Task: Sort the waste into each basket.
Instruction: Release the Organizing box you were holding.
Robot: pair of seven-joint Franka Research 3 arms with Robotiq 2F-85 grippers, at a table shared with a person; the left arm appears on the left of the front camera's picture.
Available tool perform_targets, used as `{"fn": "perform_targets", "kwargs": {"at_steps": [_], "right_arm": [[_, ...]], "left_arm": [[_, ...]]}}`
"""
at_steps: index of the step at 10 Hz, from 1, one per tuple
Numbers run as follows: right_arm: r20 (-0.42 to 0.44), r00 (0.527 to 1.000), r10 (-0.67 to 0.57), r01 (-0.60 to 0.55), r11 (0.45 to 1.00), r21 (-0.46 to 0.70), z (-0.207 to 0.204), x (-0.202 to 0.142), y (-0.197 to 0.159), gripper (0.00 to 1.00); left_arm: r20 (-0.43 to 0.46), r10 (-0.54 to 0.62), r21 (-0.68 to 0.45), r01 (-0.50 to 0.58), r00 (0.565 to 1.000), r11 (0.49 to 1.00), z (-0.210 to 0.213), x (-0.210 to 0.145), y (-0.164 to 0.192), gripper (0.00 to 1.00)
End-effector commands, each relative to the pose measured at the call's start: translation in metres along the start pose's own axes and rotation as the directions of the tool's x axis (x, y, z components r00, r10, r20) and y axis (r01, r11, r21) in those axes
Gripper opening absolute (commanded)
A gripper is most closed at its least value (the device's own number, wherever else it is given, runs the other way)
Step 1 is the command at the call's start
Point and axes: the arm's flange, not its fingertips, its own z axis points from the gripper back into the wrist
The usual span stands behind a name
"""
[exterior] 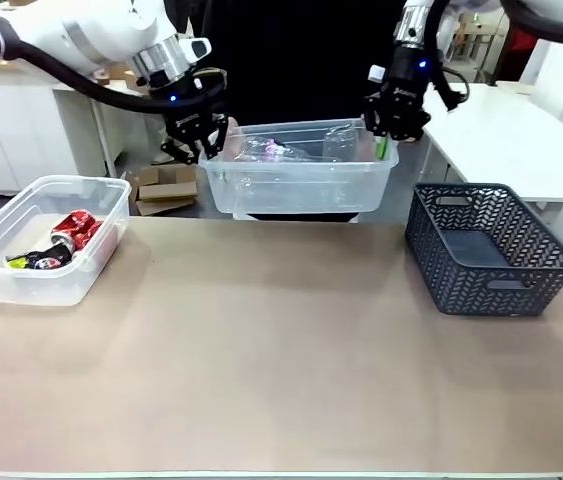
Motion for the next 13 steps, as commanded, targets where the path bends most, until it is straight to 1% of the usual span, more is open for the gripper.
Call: {"fn": "perform_targets", "kwargs": {"at_steps": [1, 5, 6, 7, 8, 9, 10, 11, 12, 13], "right_arm": [[-0.011, 1.000, 0.006, -0.006, 1.000, 0.002, -0.001, -0.008, 0.001, 0.05], [-0.011, 1.000, 0.006, -0.006, 1.000, 0.002, -0.001, -0.008, 0.001, 0.05], [-0.001, 1.000, 0.000, 0.000, 1.000, 0.000, -0.001, 0.000, 0.000, 0.05], [0.008, 1.000, -0.015, 0.015, 1.000, -0.015, 0.000, -0.010, 0.000, 0.63], [0.024, 1.000, 0.000, 0.001, 1.000, -0.025, 0.000, -0.015, 0.006, 0.63], [0.041, 0.999, 0.001, 0.000, 0.999, -0.037, 0.002, -0.018, 0.010, 1.00], [0.051, 0.998, 0.023, -0.022, 0.999, -0.025, 0.003, -0.020, 0.012, 1.00], [0.039, 0.997, 0.066, -0.065, 0.998, -0.015, 0.001, -0.020, 0.012, 1.00], [0.030, 0.999, 0.041, -0.041, 0.999, -0.025, -0.002, -0.019, 0.010, 0.86], [0.033, 0.999, 0.035, -0.034, 0.999, -0.030, -0.002, -0.022, 0.007, 0.95]], "left_arm": [[0.022, 0.025, -0.017, -0.025, 0.999, 1.000, 0.000, 0.001, 0.006, 0.04], [0.022, 0.025, -0.017, -0.025, 0.999, 1.000, 0.000, 0.001, 0.006, 0.04], [-0.002, 0.001, 0.001, -0.001, 1.000, 1.000, -0.001, 0.000, 0.001, 0.04], [0.008, -0.034, 0.010, 0.034, 0.999, 0.999, 0.004, -0.007, -0.005, 0.62], [0.027, -0.047, -0.004, 0.047, 0.999, 0.999, 0.009, -0.014, -0.007, 0.62], [0.041, -0.048, 0.002, 0.048, 0.998, 0.999, 0.013, -0.018, -0.007, 1.00], [0.052, -0.045, 0.004, 0.045, 0.998, 0.999, 0.017, -0.021, -0.006, 0.66], [0.056, -0.040, 0.003, 0.040, 0.998, 0.999, 0.018, -0.023, -0.005, 1.00], [0.060, -0.035, -0.001, 0.036, 0.998, 0.999, 0.018, -0.024, -0.005, 1.00], [0.066, -0.031, -0.012, 0.031, 0.997, 0.999, 0.019, -0.023, -0.005, 1.00]]}}
